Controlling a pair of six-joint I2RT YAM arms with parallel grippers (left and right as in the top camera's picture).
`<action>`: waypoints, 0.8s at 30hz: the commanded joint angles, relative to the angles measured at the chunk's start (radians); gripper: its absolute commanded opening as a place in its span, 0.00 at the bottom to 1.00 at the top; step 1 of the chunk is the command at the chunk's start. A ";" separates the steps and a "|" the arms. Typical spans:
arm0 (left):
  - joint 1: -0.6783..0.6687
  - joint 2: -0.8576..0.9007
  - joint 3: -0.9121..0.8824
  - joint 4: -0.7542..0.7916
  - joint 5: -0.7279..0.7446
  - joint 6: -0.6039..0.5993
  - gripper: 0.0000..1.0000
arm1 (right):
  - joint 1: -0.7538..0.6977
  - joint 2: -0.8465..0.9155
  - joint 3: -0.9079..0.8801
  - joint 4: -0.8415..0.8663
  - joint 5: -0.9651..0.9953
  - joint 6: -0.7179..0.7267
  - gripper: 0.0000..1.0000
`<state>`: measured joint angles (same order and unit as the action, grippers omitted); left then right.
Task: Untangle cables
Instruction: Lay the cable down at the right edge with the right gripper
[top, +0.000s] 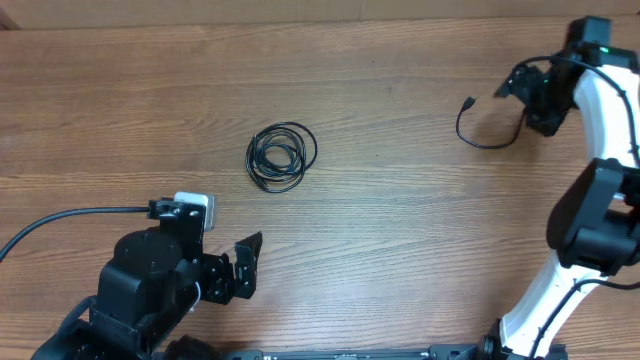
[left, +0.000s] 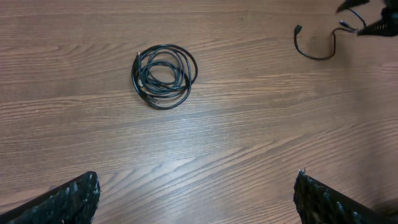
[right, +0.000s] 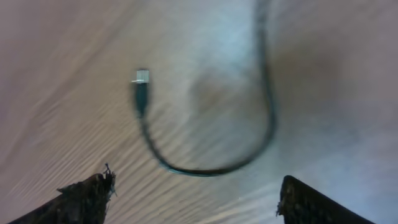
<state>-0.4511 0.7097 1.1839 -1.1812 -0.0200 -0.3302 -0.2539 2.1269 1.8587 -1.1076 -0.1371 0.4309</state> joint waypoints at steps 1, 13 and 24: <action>-0.001 0.002 -0.003 0.003 -0.013 0.019 1.00 | 0.021 0.031 0.006 -0.025 0.215 0.227 0.84; -0.001 0.002 -0.003 0.003 -0.013 0.019 1.00 | 0.072 0.043 -0.087 0.014 0.197 0.324 0.77; -0.001 0.002 -0.003 0.003 -0.013 0.020 1.00 | 0.087 0.043 -0.192 0.099 0.177 0.329 0.65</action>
<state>-0.4511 0.7097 1.1835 -1.1809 -0.0204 -0.3302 -0.1677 2.1670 1.6913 -1.0203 0.0376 0.7467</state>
